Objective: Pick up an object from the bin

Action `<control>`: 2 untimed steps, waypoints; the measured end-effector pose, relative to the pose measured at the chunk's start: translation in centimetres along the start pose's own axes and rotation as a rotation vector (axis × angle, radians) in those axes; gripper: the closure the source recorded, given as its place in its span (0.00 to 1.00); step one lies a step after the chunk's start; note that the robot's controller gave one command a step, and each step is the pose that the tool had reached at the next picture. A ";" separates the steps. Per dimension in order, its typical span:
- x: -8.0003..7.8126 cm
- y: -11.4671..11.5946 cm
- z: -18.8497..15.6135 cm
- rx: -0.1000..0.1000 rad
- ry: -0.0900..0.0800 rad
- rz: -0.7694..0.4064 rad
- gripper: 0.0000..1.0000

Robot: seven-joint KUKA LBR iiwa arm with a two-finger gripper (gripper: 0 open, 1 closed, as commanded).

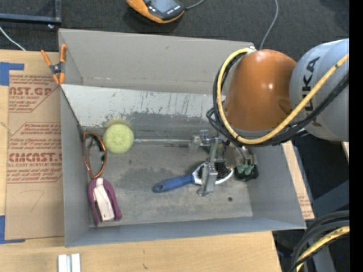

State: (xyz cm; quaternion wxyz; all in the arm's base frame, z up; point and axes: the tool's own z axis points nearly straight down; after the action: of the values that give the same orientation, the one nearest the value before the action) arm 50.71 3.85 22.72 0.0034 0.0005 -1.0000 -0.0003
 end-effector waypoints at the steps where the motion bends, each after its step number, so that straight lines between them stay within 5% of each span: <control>1: -0.2 0.0 -0.5 0.000 -0.008 0.001 0.00; 2: -1.8 -5.7 12.2 0.000 -0.007 -0.013 0.00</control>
Offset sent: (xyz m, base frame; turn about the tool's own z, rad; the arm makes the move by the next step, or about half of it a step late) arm 0.0196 -0.0726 -0.1572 -0.0154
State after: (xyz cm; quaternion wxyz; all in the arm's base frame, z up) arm 52.44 -1.86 10.49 -0.0002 0.0070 -1.0000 -0.0002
